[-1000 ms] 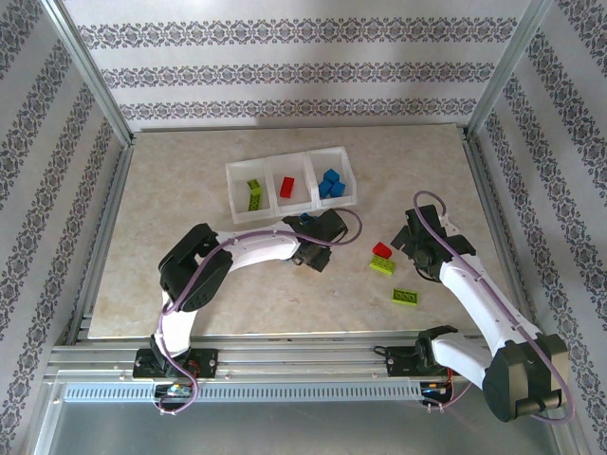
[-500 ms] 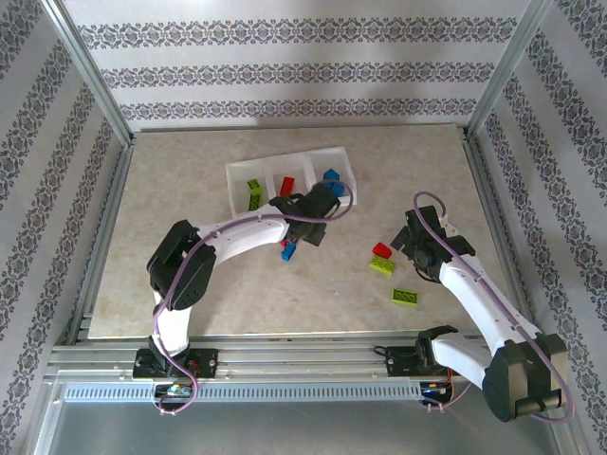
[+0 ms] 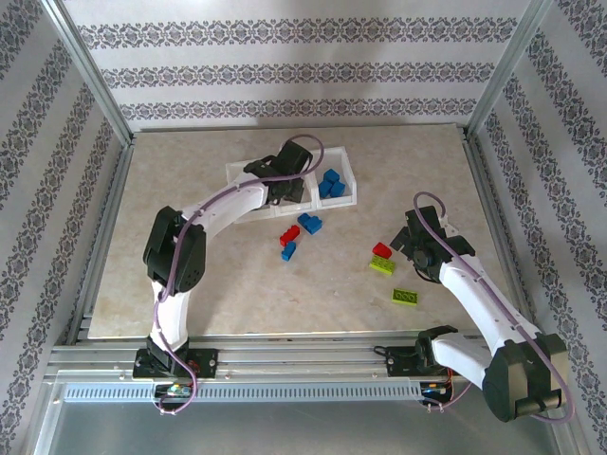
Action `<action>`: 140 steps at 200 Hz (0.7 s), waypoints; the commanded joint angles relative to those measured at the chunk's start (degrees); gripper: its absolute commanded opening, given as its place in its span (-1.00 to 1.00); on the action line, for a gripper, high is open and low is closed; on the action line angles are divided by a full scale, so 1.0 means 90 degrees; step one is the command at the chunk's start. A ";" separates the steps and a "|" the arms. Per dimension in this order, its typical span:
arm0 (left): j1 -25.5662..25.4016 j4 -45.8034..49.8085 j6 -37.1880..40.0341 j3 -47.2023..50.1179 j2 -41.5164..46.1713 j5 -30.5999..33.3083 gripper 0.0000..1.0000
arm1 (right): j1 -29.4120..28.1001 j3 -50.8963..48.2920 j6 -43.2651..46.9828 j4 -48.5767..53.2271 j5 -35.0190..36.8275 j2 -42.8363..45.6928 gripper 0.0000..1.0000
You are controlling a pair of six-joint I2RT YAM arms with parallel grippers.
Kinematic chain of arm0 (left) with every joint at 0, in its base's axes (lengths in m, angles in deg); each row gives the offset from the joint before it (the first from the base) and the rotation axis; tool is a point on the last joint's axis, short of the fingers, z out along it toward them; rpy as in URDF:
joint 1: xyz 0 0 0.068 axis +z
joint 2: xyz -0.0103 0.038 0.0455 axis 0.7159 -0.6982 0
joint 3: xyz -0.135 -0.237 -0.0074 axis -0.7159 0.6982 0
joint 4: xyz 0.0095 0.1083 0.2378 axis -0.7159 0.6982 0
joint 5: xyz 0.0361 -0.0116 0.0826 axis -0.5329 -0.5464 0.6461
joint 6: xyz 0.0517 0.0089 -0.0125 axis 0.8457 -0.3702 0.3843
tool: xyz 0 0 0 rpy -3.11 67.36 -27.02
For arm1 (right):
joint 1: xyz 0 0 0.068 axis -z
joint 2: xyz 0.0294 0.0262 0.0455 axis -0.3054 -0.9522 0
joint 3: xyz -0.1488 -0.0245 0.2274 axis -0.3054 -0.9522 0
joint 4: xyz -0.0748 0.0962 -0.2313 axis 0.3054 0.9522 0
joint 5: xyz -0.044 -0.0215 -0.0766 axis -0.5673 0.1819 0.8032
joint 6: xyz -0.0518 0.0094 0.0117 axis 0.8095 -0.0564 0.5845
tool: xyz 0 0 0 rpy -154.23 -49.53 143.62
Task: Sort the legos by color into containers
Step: Place the lego in the container.
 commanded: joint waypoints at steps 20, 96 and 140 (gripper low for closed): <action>0.0292 0.0637 0.0193 -0.0921 -0.0661 -0.0004 -0.46 | 0.0035 -0.0105 -0.0082 -0.0031 -0.0105 0.0103 0.97; 0.0382 0.0853 0.0098 -0.1749 -0.1331 -0.0470 -0.31 | 0.0032 -0.0048 -0.0081 -0.0031 -0.0139 0.0085 0.97; 0.0378 0.0901 0.0087 -0.1785 -0.1402 -0.0464 -0.11 | 0.0036 -0.0067 -0.0074 -0.0041 -0.0182 -0.0012 0.97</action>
